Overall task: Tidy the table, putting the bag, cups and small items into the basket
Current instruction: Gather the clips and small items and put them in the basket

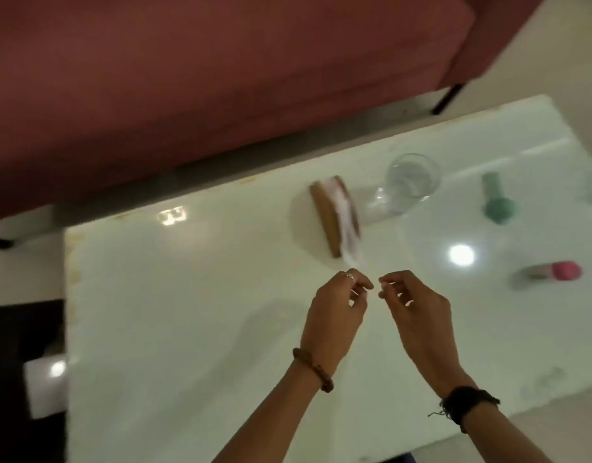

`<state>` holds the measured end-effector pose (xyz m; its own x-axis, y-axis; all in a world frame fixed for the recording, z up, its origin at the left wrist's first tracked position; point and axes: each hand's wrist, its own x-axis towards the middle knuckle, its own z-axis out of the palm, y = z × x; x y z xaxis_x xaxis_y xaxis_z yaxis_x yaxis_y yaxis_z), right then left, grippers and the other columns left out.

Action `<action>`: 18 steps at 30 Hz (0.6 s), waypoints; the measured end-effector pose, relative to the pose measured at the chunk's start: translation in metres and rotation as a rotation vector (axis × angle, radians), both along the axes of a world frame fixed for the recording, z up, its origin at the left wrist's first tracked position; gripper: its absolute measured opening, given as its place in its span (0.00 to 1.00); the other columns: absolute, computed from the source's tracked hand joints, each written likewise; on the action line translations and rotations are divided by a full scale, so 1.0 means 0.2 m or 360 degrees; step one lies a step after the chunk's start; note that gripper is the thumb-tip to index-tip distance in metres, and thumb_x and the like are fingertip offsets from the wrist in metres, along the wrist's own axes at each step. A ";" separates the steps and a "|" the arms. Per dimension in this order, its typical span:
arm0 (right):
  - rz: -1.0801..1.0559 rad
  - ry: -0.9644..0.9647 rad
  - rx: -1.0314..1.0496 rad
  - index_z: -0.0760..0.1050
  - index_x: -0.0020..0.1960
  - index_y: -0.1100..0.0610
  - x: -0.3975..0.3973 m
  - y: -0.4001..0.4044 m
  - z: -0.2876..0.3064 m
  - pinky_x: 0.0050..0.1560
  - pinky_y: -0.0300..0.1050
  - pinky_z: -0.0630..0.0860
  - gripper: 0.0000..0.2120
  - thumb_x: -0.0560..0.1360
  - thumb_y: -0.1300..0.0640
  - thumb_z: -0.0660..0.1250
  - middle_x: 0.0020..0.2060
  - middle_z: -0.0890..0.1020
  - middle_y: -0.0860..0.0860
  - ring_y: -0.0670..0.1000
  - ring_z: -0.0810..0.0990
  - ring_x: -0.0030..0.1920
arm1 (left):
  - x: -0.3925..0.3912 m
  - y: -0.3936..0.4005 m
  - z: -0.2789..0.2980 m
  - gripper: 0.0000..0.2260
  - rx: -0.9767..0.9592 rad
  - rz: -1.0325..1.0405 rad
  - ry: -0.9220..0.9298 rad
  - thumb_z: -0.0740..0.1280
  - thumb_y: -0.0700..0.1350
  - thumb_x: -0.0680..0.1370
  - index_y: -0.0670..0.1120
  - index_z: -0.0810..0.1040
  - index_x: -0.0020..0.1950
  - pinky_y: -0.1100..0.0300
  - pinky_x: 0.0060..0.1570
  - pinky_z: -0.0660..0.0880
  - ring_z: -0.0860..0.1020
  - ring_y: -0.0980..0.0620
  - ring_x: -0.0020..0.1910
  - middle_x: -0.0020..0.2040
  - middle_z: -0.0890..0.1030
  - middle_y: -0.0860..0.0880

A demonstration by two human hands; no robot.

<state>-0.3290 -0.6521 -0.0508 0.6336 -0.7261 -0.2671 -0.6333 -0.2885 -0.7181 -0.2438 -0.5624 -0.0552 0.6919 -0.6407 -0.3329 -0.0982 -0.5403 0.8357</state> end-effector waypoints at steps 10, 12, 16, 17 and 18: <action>-0.0414 0.0041 -0.0197 0.75 0.49 0.51 -0.52 -0.93 -0.07 0.38 0.34 0.68 0.04 0.76 0.58 0.64 0.41 0.75 0.43 0.43 0.75 0.41 | -0.28 -1.09 -0.17 0.09 0.0097 -0.0514 -0.0129 0.64 0.38 0.75 0.49 0.75 0.52 0.67 0.45 0.70 0.75 0.56 0.47 0.51 0.77 0.52; -0.0410 0.0119 -0.0285 0.75 0.52 0.53 -0.56 -1.01 -0.10 0.41 0.39 0.71 0.06 0.75 0.58 0.65 0.46 0.75 0.47 0.47 0.73 0.46 | -0.27 -1.23 -0.20 0.13 0.0148 -0.0575 -0.0263 0.65 0.39 0.75 0.49 0.74 0.58 0.61 0.50 0.72 0.74 0.52 0.54 0.58 0.74 0.49; -0.0346 0.0364 -0.0299 0.75 0.58 0.55 -0.62 -1.15 -0.17 0.52 0.51 0.74 0.15 0.72 0.55 0.70 0.58 0.73 0.56 0.56 0.70 0.56 | -0.25 -1.51 -0.28 0.26 0.0345 -0.0834 -0.0496 0.67 0.40 0.73 0.51 0.65 0.69 0.52 0.62 0.68 0.64 0.44 0.67 0.73 0.59 0.44; -0.0308 0.0413 -0.0236 0.74 0.60 0.54 -0.62 -1.17 -0.18 0.53 0.51 0.74 0.17 0.72 0.54 0.70 0.61 0.72 0.56 0.56 0.69 0.58 | -0.25 -1.56 -0.29 0.28 0.0422 -0.0898 -0.0529 0.68 0.40 0.73 0.52 0.64 0.70 0.51 0.63 0.68 0.62 0.43 0.69 0.75 0.54 0.43; -0.0283 0.0445 -0.0174 0.73 0.61 0.53 -0.63 -1.18 -0.19 0.52 0.50 0.75 0.19 0.72 0.53 0.70 0.62 0.71 0.55 0.56 0.68 0.60 | -0.25 -1.61 -0.32 0.28 0.0512 -0.0968 -0.0572 0.68 0.40 0.73 0.53 0.63 0.71 0.50 0.64 0.68 0.60 0.42 0.70 0.76 0.50 0.43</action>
